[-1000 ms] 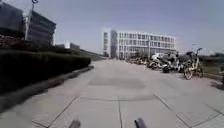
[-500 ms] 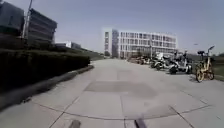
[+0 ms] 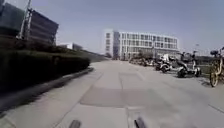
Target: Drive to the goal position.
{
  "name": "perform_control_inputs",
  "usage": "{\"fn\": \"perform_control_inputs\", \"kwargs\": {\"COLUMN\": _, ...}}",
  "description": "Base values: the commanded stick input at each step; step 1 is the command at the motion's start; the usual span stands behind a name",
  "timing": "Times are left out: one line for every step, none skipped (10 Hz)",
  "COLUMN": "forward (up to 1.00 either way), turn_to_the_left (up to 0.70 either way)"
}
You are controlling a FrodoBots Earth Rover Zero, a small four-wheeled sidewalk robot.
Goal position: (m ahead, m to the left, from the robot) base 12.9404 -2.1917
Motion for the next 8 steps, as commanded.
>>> {"fn": "perform_control_inputs", "kwargs": {"forward": 1.00, "turn_to_the_left": 0.01}}
{"fn": "perform_control_inputs", "kwargs": {"forward": 1.00, "turn_to_the_left": 0.01}}
{"fn": "perform_control_inputs", "kwargs": {"forward": 1.00, "turn_to_the_left": 0.01}}
{"fn": "perform_control_inputs", "kwargs": {"forward": 1.00, "turn_to_the_left": 0.01}}
{"fn": "perform_control_inputs", "kwargs": {"forward": 1.00, "turn_to_the_left": 0.01}}
{"fn": "perform_control_inputs", "kwargs": {"forward": 1.00, "turn_to_the_left": 0.01}}
{"fn": "perform_control_inputs", "kwargs": {"forward": 1.00, "turn_to_the_left": 0.01}}
{"fn": "perform_control_inputs", "kwargs": {"forward": 1.00, "turn_to_the_left": 0.01}}
